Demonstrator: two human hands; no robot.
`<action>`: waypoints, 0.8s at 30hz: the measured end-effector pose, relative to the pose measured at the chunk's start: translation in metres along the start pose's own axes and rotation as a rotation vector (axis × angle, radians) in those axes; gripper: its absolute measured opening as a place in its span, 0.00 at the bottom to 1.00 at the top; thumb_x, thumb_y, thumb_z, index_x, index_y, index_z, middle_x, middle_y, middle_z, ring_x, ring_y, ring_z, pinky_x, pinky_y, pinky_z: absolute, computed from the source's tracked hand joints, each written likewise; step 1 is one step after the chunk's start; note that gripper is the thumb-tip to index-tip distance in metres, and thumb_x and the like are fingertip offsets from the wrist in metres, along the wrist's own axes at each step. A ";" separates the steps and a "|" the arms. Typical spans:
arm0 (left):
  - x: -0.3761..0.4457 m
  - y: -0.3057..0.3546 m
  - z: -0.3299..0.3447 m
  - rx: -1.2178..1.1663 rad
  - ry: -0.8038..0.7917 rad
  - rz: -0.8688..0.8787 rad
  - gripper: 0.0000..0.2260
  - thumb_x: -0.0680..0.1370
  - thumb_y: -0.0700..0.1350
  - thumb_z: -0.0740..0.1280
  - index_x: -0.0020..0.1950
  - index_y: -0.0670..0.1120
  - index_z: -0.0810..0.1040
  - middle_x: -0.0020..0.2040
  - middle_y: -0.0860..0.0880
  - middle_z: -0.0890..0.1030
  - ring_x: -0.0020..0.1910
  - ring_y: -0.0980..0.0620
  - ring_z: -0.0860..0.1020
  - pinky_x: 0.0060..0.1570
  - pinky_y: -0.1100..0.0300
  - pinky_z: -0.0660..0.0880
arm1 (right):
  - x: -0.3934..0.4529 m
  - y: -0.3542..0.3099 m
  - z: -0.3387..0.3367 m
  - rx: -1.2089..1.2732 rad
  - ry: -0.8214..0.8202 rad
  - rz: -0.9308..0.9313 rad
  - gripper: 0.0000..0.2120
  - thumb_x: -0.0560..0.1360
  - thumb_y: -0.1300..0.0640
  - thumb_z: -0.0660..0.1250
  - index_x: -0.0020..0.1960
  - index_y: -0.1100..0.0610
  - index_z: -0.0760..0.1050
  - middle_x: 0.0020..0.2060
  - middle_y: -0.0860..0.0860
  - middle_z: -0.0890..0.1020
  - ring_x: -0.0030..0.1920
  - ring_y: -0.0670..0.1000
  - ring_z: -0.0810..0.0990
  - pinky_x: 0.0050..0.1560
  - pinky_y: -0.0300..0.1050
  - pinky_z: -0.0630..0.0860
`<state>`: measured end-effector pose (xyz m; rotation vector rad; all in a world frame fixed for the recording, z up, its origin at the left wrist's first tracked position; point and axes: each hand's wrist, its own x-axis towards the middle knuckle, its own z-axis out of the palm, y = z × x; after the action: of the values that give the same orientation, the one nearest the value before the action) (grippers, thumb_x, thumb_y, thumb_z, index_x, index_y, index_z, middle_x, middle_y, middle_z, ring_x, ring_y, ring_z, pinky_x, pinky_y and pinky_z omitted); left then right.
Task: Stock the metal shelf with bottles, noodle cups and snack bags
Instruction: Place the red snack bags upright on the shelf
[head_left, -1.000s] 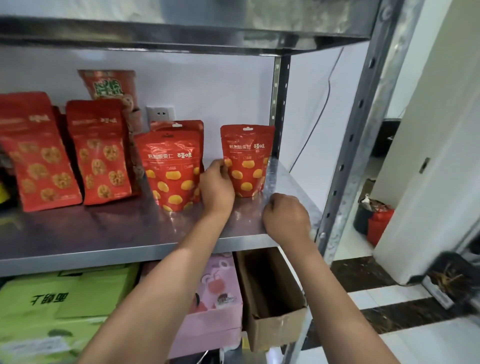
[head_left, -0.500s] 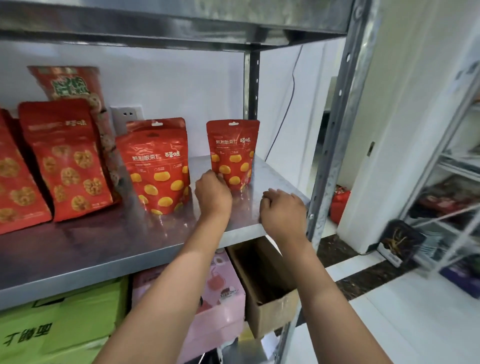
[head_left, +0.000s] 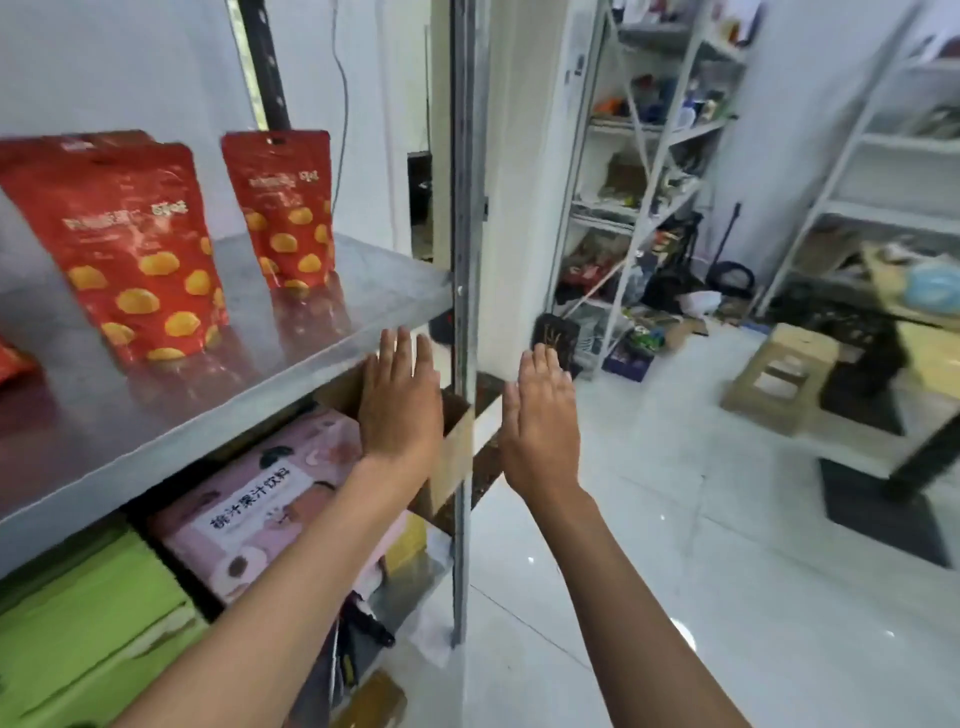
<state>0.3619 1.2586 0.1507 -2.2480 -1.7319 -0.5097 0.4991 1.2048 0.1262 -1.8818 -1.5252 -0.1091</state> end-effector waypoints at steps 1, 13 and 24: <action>-0.010 0.013 -0.001 -0.062 -0.040 0.045 0.23 0.85 0.45 0.48 0.80 0.42 0.49 0.80 0.43 0.48 0.79 0.45 0.44 0.76 0.49 0.41 | -0.016 0.010 -0.013 -0.015 0.027 0.046 0.28 0.82 0.48 0.43 0.79 0.59 0.55 0.79 0.54 0.56 0.79 0.50 0.49 0.79 0.48 0.43; -0.182 0.231 -0.046 -0.729 -0.169 0.652 0.24 0.85 0.51 0.51 0.80 0.50 0.49 0.81 0.46 0.47 0.79 0.46 0.43 0.73 0.57 0.43 | -0.231 0.092 -0.177 -0.194 0.341 0.627 0.28 0.82 0.46 0.43 0.79 0.56 0.53 0.79 0.50 0.53 0.79 0.45 0.46 0.79 0.47 0.45; -0.359 0.366 -0.121 -0.842 -0.338 1.194 0.26 0.85 0.51 0.50 0.80 0.48 0.46 0.81 0.47 0.46 0.79 0.47 0.43 0.76 0.54 0.44 | -0.417 0.136 -0.314 -0.337 0.639 1.011 0.25 0.85 0.52 0.47 0.80 0.57 0.50 0.80 0.50 0.50 0.79 0.45 0.45 0.79 0.45 0.43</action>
<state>0.6189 0.8006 0.1108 -3.4860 0.1120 -0.6051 0.6043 0.6759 0.1010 -2.3451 -0.0590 -0.4584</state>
